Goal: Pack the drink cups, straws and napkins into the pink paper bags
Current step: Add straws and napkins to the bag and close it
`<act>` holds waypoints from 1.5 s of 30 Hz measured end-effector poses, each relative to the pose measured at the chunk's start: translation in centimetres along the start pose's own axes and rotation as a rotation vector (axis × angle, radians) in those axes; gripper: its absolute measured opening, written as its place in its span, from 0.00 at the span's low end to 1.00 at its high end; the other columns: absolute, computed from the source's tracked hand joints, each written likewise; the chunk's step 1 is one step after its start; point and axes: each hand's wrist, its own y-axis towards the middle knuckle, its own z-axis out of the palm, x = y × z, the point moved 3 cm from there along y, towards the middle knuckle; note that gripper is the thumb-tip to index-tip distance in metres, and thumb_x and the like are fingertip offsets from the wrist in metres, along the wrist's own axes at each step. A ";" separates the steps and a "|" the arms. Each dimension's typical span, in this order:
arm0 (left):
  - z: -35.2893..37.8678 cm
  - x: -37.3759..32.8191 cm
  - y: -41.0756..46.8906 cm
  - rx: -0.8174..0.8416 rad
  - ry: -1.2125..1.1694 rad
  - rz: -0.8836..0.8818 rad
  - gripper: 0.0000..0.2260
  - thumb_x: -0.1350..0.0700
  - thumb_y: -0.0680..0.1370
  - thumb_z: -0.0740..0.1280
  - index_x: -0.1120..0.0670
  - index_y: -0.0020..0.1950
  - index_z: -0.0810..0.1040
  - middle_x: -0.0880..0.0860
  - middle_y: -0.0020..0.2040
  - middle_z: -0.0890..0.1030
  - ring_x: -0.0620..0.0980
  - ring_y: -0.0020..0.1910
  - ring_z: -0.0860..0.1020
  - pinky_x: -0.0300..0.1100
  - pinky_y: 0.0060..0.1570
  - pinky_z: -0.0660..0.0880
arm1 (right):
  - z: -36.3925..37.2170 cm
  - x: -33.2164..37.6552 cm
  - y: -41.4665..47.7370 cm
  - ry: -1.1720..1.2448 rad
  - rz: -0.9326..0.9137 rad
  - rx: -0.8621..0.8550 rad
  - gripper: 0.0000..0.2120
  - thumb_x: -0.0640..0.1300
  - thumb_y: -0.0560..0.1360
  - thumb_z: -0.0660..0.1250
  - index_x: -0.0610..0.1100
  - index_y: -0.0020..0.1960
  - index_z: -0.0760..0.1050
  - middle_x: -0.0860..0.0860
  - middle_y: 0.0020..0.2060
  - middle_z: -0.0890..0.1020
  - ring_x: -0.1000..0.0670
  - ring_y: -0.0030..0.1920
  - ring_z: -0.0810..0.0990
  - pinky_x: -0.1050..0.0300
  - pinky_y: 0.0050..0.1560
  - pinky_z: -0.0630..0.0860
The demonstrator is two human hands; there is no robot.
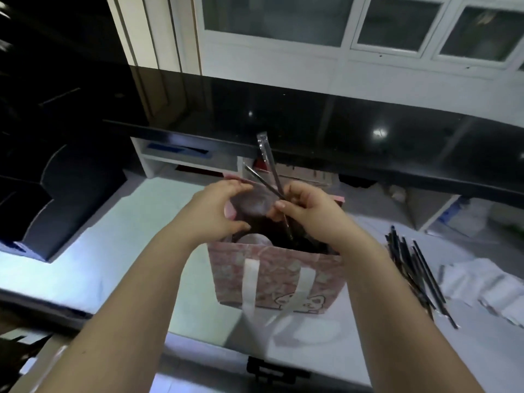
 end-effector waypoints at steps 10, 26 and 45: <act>-0.3 1.3 -0.6 0.089 -0.135 0.053 0.49 0.48 0.66 0.80 0.39 0.78 0.53 0.41 0.79 0.55 0.45 0.77 0.55 0.43 0.71 0.58 | 0.0 -2.0 1.5 -0.699 0.280 -0.017 0.13 0.45 0.78 0.67 0.53 0.62 0.76 0.51 0.56 0.79 0.49 0.52 0.76 0.55 0.54 0.73; -1.0 -1.3 -0.7 -0.065 0.331 0.172 0.30 0.43 0.77 0.66 0.46 0.77 0.60 0.49 0.73 0.66 0.53 0.72 0.61 0.53 0.67 0.62 | 0.9 -0.2 1.8 -1.021 0.204 -0.020 0.18 0.44 0.76 0.67 0.54 0.65 0.74 0.50 0.59 0.79 0.46 0.56 0.78 0.49 0.57 0.77; 2.7 -15.2 1.9 -0.107 0.309 0.115 0.12 0.54 0.78 0.66 0.47 0.61 0.79 0.55 0.58 0.74 0.58 0.60 0.68 0.53 0.59 0.66 | -8.7 -1.6 -10.7 -0.866 0.228 -0.482 0.12 0.48 0.76 0.70 0.51 0.59 0.79 0.51 0.58 0.80 0.47 0.58 0.77 0.56 0.53 0.72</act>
